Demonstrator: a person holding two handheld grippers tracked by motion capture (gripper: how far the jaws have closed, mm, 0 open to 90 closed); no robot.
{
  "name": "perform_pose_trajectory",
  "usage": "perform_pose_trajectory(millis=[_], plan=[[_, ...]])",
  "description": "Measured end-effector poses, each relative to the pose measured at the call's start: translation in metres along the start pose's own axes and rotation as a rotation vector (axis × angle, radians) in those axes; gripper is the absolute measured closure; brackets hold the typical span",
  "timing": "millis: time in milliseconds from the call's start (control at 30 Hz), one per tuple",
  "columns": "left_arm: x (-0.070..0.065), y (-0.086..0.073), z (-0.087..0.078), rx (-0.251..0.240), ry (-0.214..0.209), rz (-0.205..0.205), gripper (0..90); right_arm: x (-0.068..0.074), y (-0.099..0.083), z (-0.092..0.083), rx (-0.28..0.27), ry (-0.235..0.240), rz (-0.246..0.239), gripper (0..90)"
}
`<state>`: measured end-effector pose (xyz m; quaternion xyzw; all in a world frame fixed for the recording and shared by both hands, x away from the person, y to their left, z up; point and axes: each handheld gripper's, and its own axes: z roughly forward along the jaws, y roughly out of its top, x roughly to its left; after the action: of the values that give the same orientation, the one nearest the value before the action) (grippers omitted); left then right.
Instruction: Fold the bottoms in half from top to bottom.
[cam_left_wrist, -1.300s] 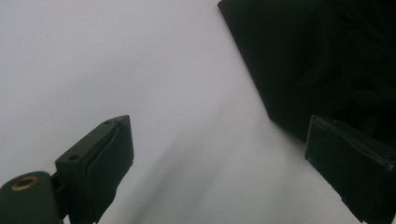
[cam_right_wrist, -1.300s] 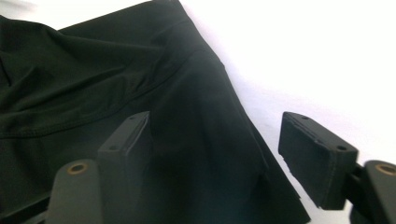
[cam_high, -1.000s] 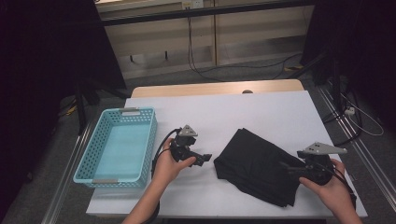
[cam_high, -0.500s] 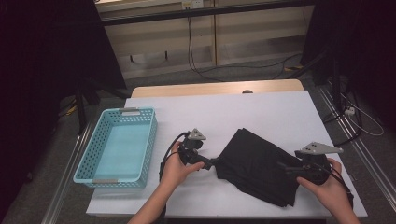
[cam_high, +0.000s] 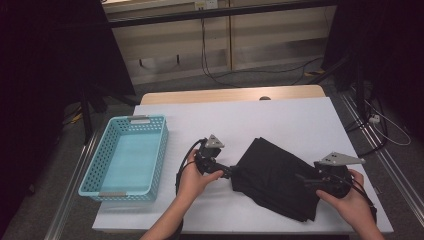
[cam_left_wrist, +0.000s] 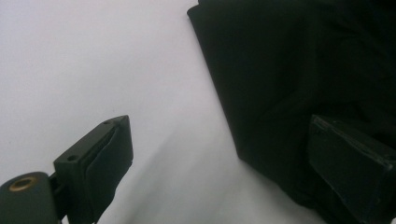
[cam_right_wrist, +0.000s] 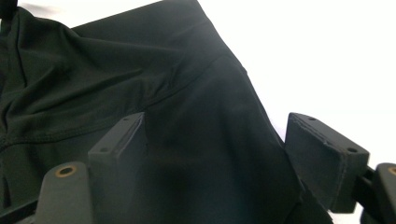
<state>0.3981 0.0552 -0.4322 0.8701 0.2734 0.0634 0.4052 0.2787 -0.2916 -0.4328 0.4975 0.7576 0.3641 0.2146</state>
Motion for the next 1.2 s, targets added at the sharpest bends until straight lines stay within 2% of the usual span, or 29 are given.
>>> perform_pose_trajectory(millis=[133, 333, 433, 600, 733, 833, 933, 1067, 1133, 1200], plan=[[-0.001, 0.004, -0.002, -0.008, 0.004, 0.002, 8.4, 0.000, 0.000, 0.001, 0.002, 0.001, 0.000, 21.6], [0.000, 0.003, 0.010, 0.004, 0.033, 0.001, 9.6, 0.001, 0.000, 0.002, 0.007, 0.004, -0.002, 21.6], [-0.003, 0.001, 0.011, 0.021, 0.026, 0.015, 10.4, 0.001, 0.000, 0.001, 0.005, 0.006, -0.003, 21.6], [-0.010, -0.008, 0.007, 0.033, 0.042, 0.046, 14.6, -0.001, -0.002, 0.000, 0.005, 0.005, -0.001, 21.6], [-0.014, -0.018, 0.007, 0.058, 0.020, 0.047, 20.7, -0.001, -0.003, 0.001, 0.009, 0.006, -0.003, 21.6], [-0.017, -0.020, 0.005, 0.047, 0.015, 0.047, 24.0, 0.000, -0.003, 0.000, 0.007, 0.007, -0.002, 21.6], [-0.021, -0.022, 0.006, 0.059, 0.003, 0.055, 30.3, 0.000, -0.003, 0.000, 0.007, 0.006, -0.003, 21.6], [-0.022, -0.023, 0.006, 0.071, -0.020, 0.032, 36.8, 0.000, -0.003, 0.000, 0.007, 0.007, -0.005, 21.6], [-0.022, -0.024, 0.006, 0.077, -0.045, 0.008, 43.5, 0.000, -0.003, 0.000, 0.007, 0.008, -0.001, 21.6], [-0.024, -0.025, 0.006, 0.077, -0.045, 0.005, 46.0, -0.001, -0.004, 0.000, 0.006, 0.009, 0.001, 21.6]])
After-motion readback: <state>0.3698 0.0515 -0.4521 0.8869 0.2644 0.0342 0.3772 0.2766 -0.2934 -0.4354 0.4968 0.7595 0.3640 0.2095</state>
